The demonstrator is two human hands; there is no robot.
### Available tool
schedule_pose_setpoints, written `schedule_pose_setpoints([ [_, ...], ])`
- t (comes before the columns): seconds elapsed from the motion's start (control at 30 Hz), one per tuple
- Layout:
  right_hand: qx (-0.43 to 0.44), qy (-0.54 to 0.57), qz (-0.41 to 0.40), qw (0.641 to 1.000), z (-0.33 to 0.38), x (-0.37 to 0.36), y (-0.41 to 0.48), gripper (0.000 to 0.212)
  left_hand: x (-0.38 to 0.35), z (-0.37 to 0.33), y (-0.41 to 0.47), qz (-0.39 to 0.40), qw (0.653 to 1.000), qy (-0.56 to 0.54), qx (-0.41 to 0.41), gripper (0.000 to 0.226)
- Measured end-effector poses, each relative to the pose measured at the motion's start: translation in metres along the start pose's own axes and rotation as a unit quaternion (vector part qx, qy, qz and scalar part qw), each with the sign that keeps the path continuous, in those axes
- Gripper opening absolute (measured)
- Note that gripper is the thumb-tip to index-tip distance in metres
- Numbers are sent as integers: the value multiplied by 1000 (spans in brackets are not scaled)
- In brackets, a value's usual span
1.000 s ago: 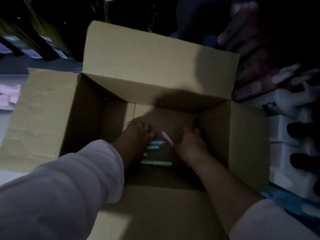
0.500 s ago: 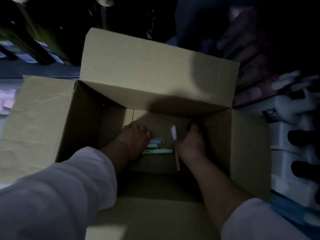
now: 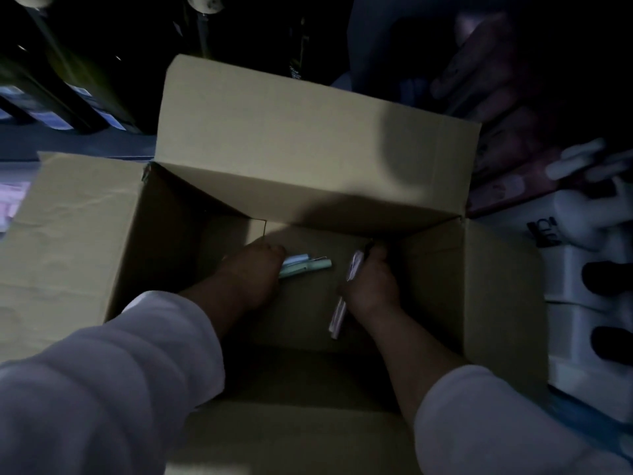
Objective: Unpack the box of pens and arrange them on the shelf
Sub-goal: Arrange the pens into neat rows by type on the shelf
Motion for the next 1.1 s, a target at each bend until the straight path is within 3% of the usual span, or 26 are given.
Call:
schedule_pose_setpoints([
  [0.13,2,-12,37,999,3,4,-1,38,9,2,-6,8,998,-66,24,36],
  [0.27,34,41,121,991,14,14,-14,43,23,-3,-23,6,989,-138,46,40],
  [0.4,-20,231,158,960,28,42,-43,16,54,-16,-45,-31,978,-202,42,32],
  [0.5,-37,352,209,912,39,78,-68,18,89,-31,-63,-66,961,-265,47,16],
  [0.63,1,451,234,861,57,135,-101,16,145,-61,-94,-92,914,-389,69,10],
  [0.77,41,485,240,840,72,192,-132,13,205,-94,-131,-128,861,-486,82,10],
  [0.93,101,496,246,826,80,268,-180,17,274,-137,-184,-177,761,-615,107,8],
  [1.1,173,454,234,842,77,339,-227,16,320,-174,-229,-140,742,-653,62,10],
])
Point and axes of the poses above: each hand's wrist, its own y-axis towards the middle knuckle, its own x-axis out of the back of the hand, z = x × y, the point moved 2 cm from there along y, towards the middle knuckle, and after that the axes turned 8 degrees about -z, right-handed, at the moved point
